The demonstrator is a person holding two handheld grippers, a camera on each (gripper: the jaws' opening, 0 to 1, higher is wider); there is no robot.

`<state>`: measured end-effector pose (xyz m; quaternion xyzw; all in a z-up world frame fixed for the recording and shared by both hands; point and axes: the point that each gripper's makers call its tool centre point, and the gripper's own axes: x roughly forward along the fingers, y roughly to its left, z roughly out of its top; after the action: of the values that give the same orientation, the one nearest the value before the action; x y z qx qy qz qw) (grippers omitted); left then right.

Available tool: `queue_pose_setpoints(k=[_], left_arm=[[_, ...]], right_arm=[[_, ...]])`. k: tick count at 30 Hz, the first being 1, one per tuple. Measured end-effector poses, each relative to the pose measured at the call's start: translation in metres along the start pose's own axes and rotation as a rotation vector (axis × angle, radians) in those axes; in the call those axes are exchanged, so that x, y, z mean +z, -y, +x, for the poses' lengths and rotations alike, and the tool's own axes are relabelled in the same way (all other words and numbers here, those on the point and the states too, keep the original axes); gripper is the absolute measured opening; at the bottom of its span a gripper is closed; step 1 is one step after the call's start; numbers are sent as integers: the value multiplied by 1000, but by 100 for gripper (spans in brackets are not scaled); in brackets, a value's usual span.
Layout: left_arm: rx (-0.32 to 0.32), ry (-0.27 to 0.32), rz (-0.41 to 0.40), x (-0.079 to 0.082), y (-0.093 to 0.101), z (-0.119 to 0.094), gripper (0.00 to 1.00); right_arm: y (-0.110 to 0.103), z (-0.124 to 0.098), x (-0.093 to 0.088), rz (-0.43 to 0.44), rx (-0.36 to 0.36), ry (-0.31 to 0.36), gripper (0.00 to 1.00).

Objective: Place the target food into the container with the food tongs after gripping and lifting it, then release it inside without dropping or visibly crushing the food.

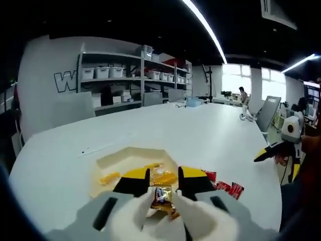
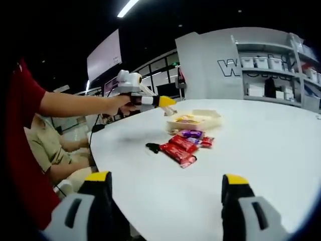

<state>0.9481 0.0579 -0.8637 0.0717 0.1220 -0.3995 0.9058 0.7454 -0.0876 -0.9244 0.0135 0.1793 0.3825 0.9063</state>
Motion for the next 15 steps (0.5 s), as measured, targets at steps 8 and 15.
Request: queue_pose_setpoints(k=[8,15], left_arm=[[7,14,-58,4,-3,0,21],[-4,7,-63,6,-2,6,21]], right_arm=[[-1,0,-3,3,-3,-4,90],[0,1,1,1,-4,2,90]])
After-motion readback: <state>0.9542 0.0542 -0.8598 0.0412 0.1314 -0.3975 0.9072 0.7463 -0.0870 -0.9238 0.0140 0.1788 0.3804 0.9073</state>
